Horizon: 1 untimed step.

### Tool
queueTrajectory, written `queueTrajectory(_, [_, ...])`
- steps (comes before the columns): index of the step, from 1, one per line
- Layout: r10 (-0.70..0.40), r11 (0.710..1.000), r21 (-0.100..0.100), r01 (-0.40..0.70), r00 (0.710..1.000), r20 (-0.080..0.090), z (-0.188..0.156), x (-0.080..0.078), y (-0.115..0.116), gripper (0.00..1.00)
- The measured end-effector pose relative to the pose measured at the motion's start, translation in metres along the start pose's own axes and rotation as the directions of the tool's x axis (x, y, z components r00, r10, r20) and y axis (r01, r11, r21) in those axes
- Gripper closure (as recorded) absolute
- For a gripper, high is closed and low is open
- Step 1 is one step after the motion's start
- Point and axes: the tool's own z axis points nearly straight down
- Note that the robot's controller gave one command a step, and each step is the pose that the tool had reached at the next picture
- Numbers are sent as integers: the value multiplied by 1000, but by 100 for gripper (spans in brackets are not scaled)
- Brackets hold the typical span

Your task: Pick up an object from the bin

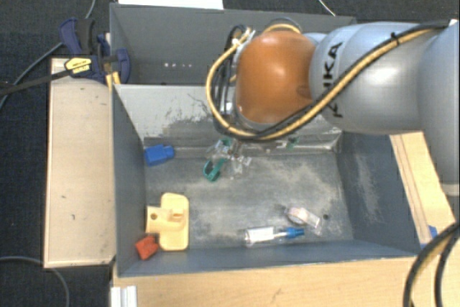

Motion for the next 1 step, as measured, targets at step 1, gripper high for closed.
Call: queueTrajectory(1, [1, 1000, 1, -1, 1000, 1, -6, 0, 0, 100])
